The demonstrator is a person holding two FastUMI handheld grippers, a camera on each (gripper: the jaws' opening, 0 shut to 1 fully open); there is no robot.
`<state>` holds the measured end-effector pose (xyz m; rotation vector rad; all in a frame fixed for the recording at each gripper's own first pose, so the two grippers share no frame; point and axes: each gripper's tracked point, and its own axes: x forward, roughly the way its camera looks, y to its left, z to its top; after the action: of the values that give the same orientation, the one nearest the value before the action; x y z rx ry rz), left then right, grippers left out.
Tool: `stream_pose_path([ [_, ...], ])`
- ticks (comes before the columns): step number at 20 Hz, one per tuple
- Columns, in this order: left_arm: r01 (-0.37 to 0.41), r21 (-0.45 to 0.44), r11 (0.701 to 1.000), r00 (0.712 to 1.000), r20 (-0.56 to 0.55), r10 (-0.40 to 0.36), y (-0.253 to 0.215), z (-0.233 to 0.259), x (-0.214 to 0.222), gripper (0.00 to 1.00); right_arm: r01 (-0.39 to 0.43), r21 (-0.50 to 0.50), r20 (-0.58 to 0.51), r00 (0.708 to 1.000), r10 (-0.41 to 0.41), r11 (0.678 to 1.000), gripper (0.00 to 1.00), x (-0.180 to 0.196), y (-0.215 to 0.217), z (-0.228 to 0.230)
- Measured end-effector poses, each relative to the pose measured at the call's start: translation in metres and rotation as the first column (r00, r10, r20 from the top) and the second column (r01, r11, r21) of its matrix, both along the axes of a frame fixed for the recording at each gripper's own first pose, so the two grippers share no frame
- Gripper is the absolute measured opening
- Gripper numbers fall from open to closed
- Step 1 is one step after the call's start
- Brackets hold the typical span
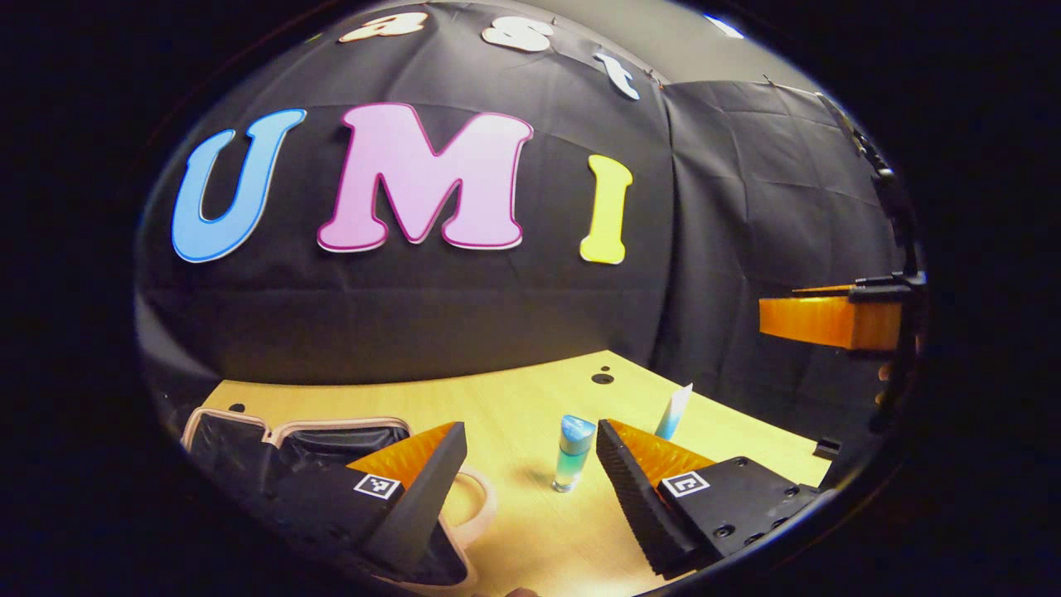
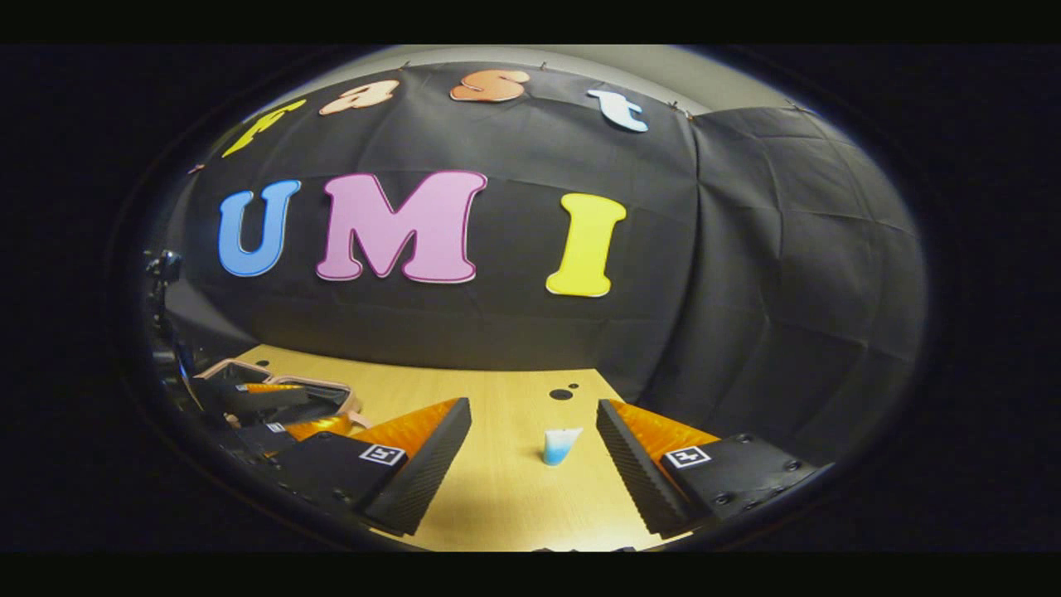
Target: First open the suitcase, pack the skin care products into it, and then close the suitcase.
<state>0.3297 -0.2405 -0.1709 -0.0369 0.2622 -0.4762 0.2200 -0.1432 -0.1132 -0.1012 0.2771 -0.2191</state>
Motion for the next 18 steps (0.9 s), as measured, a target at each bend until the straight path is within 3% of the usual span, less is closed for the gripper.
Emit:
stream_pose_path([
  [5,0.026,0.07,0.997,0.997,-0.07,-0.021,-0.052,-0.067,0.025,0.99,-0.008,0.051,-0.069,0.998,0.011,0.999,0.97,0.015,-0.018,-0.053],
  [7,0.007,0.09,0.996,0.995,-0.102,0.002,-0.067,-0.095,0.047,0.99,-0.003,0.096,-0.094,0.995,0.013,0.995,0.97,0.022,-0.024,-0.072],
  [13,-0.023,0.126,0.992,0.983,-0.18,0.046,-0.087,-0.14,0.08,0.99,0.01,0.095,-0.188,0.982,0.008,0.995,0.98,0.041,-0.053,-0.122],
  [15,-0.014,0.151,0.988,0.98,-0.194,0.043,-0.091,-0.149,0.084,0.96,0.029,0.096,-0.225,0.974,-0.006,0.995,0.97,0.045,-0.06,-0.141],
  [18,-0.002,0.146,0.989,0.979,-0.199,0.031,-0.098,-0.155,0.088,0.8,0.057,0.111,-0.254,0.967,-0.027,0.992,0.97,0.053,-0.069,-0.168],
])
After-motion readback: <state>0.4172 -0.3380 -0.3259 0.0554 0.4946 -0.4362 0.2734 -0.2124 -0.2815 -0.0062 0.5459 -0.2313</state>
